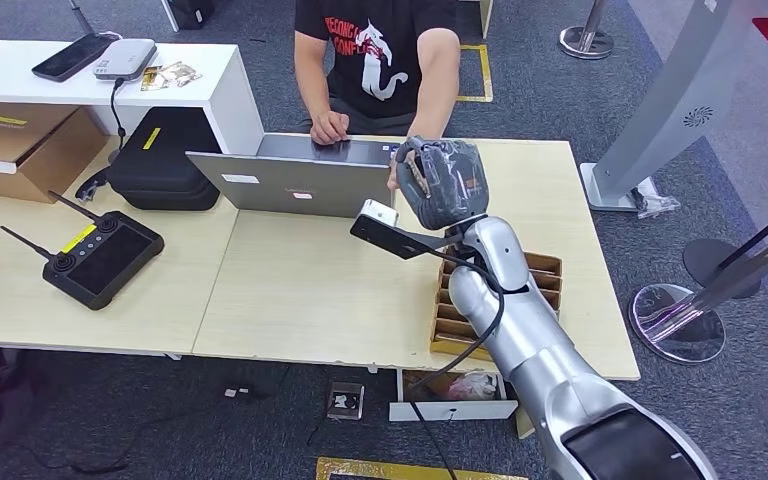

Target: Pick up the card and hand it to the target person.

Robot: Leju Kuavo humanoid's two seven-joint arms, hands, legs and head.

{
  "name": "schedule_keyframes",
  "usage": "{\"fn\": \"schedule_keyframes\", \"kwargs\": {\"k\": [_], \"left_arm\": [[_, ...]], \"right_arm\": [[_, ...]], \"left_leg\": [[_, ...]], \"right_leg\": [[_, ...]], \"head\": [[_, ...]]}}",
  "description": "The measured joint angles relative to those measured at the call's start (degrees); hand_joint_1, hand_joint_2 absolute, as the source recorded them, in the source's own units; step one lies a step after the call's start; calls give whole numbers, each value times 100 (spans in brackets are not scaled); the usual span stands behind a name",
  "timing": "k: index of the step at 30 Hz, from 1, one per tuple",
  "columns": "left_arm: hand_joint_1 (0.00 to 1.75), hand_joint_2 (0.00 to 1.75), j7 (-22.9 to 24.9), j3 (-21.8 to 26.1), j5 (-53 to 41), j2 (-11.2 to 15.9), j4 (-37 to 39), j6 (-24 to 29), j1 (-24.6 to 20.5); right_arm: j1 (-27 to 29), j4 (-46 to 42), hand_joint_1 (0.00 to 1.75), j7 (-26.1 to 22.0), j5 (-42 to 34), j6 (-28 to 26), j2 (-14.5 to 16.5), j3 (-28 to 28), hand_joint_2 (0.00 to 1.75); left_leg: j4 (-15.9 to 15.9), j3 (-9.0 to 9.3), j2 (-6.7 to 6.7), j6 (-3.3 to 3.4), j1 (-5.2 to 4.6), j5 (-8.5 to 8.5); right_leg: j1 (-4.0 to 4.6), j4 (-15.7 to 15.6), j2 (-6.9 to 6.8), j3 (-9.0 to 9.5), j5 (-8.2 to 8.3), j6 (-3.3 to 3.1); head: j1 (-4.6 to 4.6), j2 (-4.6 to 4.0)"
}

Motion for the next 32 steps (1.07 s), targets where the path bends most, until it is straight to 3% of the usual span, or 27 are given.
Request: {"fn": "schedule_keyframes", "kwargs": {"k": [7, 10, 11, 14, 15, 32], "left_arm": [[0, 0, 21, 125, 177, 26, 0, -78, 6], [0, 0, 88, 173, 249, 35, 0, -131, 7], [0, 0, 115, 190, 268, 38, 0, -146, 6], [0, 0, 168, 246, 310, 44, 0, -191, 5], [0, 0, 178, 262, 319, 45, 0, -201, 4], [0, 0, 249, 339, 400, 80, 0, -288, 2]], "right_arm": [[-218, 572, 171, 218, -5, -35, 18, 0, 175], [-283, 753, 149, 290, -9, -38, 13, 0, 175], [-301, 805, 122, 301, -11, -39, 8, 0, 175], [-341, 921, 16, 311, -14, -44, -11, 0, 175], [-352, 949, 1, 308, -15, -49, -20, 0, 175], [-497, 1023, 0, 188, -124, -93, -269, -47, 175]], "left_leg": [[1, 0, 0, -1, 1, 0], [1, 0, 1, -1, 1, 0], [1, 0, 1, -1, 1, 0], [2, 0, 2, -1, 1, 0], [2, -1, 2, -1, 1, 0], [4, -1, 3, -1, 1, 0]], "right_leg": [[1, 0, 0, -3, 0, 0], [2, 0, 2, -5, 0, -1], [2, 0, 2, -6, 0, -1], [2, 0, 2, -8, 0, -1], [2, 0, 3, -8, 0, -1], [2, 0, 4, -10, 1, -2]], "head": [[1, -1], [1, 0], [1, -1], [1, -1], [1, -1], [1, 0]]}}
